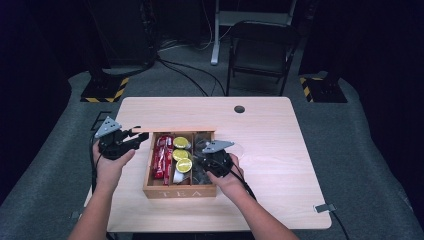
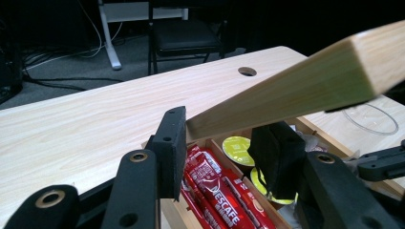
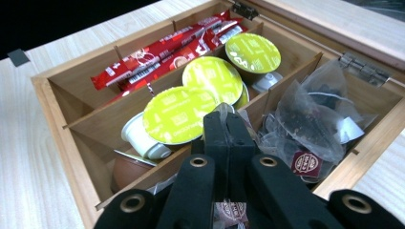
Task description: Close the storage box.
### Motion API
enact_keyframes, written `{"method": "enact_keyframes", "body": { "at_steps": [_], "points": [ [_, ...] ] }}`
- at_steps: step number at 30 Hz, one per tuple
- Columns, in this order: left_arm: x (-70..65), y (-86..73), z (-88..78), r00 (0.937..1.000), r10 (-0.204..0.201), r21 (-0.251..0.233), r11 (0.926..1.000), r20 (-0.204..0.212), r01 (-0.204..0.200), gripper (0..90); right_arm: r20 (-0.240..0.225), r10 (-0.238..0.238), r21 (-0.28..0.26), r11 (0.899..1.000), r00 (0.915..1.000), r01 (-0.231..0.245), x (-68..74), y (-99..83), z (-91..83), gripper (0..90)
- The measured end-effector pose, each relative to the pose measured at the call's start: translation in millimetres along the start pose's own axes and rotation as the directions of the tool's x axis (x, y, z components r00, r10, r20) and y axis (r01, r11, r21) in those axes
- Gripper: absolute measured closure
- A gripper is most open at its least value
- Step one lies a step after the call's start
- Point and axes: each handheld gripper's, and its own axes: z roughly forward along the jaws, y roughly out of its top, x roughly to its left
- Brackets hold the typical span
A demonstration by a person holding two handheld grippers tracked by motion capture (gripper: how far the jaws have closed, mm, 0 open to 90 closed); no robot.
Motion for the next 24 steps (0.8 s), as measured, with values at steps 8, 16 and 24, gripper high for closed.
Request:
{"method": "enact_keyframes", "body": {
  "at_steps": [8,16,24],
  "points": [
    [0.1,-0.1,-0.1,1.0000,0.001,0.001,1.0000,0.001,-0.001,56.9,0.000,0.019,-0.023,1.000,0.9998,-0.019,1.0,5.9,-11.0,90.0],
    [0.7,-0.1,0.3,1.0000,-0.002,-0.002,1.0000,0.003,0.002,56.8,0.005,0.024,-0.033,0.999,0.9997,-0.024,0.0,7.3,-19.1,90.0],
    [0.9,-0.2,0.4,1.0000,0.000,-0.001,1.0000,0.003,0.000,56.8,0.014,0.024,-0.050,0.998,0.9996,-0.024,-2.6,7.7,-29.7,90.0]
  ]
}}
